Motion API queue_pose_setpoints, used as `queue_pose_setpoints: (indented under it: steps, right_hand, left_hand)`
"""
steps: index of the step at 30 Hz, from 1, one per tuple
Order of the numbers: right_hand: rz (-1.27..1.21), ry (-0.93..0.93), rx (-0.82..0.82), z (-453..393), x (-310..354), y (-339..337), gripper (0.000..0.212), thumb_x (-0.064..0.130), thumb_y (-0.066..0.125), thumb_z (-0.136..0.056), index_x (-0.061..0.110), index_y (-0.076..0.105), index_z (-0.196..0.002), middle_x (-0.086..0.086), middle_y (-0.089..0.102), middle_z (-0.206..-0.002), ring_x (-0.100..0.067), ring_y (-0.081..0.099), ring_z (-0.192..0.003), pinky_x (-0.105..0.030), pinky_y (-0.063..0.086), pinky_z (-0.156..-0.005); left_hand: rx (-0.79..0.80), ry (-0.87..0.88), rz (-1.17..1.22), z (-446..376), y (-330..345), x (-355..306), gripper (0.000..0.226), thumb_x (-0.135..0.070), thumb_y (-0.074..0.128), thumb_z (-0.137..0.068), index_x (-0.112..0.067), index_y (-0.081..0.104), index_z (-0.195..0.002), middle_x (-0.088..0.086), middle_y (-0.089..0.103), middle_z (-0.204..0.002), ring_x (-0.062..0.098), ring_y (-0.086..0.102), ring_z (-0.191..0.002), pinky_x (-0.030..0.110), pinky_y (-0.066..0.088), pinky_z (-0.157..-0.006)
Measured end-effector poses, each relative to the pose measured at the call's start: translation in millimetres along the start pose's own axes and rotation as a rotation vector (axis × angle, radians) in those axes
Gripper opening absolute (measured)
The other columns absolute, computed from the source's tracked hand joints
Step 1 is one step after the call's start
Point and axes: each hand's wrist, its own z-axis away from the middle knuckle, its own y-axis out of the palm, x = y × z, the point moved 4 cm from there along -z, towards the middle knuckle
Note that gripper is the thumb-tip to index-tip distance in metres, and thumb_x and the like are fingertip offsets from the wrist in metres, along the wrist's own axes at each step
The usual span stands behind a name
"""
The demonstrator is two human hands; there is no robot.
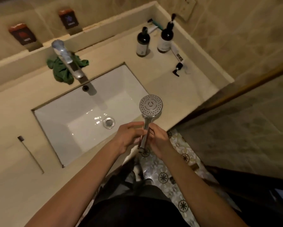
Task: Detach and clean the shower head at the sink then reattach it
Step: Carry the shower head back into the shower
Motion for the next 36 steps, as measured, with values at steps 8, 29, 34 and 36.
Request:
queue_pose_setpoints:
  steps: [8,29,34,36]
  right_hand:
    - [-0.132,-0.043,-0.097,51,4,-83,0.019,0.009,0.057,-0.103,0.014,0.073,-0.113,-0.006,0.081,-0.103,-0.015,0.077,-0.098,-0.026,0.061,-0.076]
    - [-0.388,-0.281,-0.585,220,-56,-284,0.026,0.011,0.066,-0.099,0.005,0.072,-0.123,-0.014,0.075,-0.122,-0.028,0.071,-0.117,-0.040,0.057,-0.100]
    - [-0.540,-0.361,-0.775,265,-74,-314,0.023,0.010,0.065,-0.099,0.003,0.074,-0.118,-0.011,0.078,-0.115,-0.017,0.075,-0.099,-0.027,0.061,-0.080]
    - [-0.609,-0.386,-0.854,282,-85,-323,0.019,0.010,0.067,-0.098,0.006,0.077,-0.113,-0.008,0.080,-0.110,-0.016,0.076,-0.097,-0.025,0.061,-0.075]
  left_hand:
    - [0.054,-0.087,-0.125,10,72,53,0.039,0.004,0.077,-0.077,-0.007,0.074,-0.115,0.017,0.076,-0.113,0.032,0.070,-0.112,0.041,0.053,-0.103]
    - [0.592,-0.297,-0.714,59,264,196,0.039,-0.002,0.077,-0.079,-0.015,0.075,-0.116,0.006,0.078,-0.110,0.015,0.072,-0.104,0.030,0.053,-0.087]
    - [0.749,-0.345,-0.888,78,315,231,0.044,0.003,0.075,-0.078,-0.008,0.071,-0.121,0.013,0.075,-0.114,0.018,0.070,-0.108,0.033,0.054,-0.093]
    - [0.799,-0.375,-0.947,87,331,246,0.047,0.004,0.076,-0.078,-0.006,0.069,-0.123,0.016,0.073,-0.120,0.024,0.067,-0.116,0.038,0.051,-0.104]
